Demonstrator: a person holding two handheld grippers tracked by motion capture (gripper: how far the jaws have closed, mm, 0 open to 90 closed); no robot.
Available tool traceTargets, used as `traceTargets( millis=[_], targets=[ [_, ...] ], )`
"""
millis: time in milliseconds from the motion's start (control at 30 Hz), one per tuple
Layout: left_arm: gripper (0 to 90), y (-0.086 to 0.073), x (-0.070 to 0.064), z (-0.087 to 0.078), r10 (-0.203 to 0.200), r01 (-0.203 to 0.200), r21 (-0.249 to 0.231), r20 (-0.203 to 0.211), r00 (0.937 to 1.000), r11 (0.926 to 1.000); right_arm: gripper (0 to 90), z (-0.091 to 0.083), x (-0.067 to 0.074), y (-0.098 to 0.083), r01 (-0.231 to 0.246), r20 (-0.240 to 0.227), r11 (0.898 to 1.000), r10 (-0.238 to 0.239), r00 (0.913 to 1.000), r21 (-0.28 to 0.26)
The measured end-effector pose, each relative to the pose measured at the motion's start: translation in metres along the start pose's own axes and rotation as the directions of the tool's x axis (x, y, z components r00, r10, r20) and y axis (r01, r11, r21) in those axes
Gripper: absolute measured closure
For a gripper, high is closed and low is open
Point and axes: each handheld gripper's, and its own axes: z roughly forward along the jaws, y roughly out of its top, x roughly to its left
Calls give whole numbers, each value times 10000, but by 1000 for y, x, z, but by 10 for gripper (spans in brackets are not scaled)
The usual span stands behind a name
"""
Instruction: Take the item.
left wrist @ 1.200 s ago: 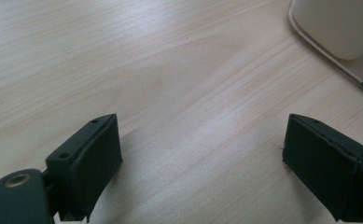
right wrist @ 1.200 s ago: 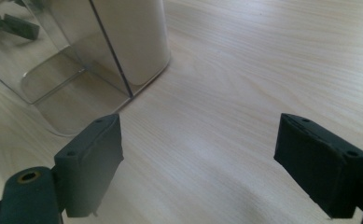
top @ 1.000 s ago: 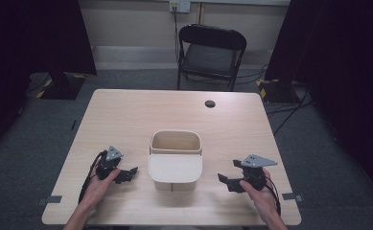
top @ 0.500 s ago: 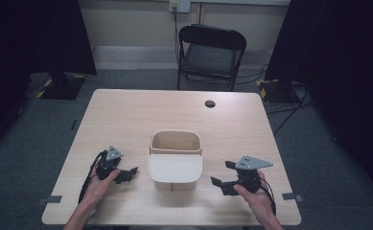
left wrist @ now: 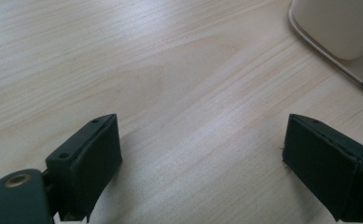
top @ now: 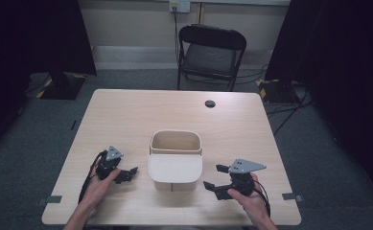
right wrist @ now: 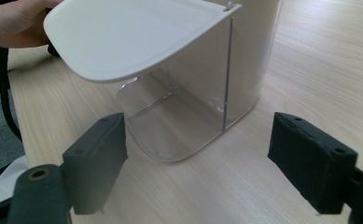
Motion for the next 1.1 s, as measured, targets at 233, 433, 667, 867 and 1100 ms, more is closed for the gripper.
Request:
traceTargets(
  millis=[233,433,667,867,1100],
  targets=[
    [109,0,0,0,-7,7,12,-2,10000,10000,182,6,7,0,68,-234,10000,-67,9997,41],
    [109,0,0,0,4,-4,4,1,10000,10000,173,15,14,1,127,-451,9999,-126,9989,25],
    [109,0,0,0,5,-5,6,4,10000,10000,170,19,17,2,174,-330,9998,-171,9993,95],
    [109,0,0,0,-17,17,0,-1,10000,10000,176,25,20,6,145,-421,9999,-143,9990,57],
    [109,0,0,0,-6,6,9,3,10000,10000,185,34,23,6,188,-433,9994,-176,9989,283]
  ],
)
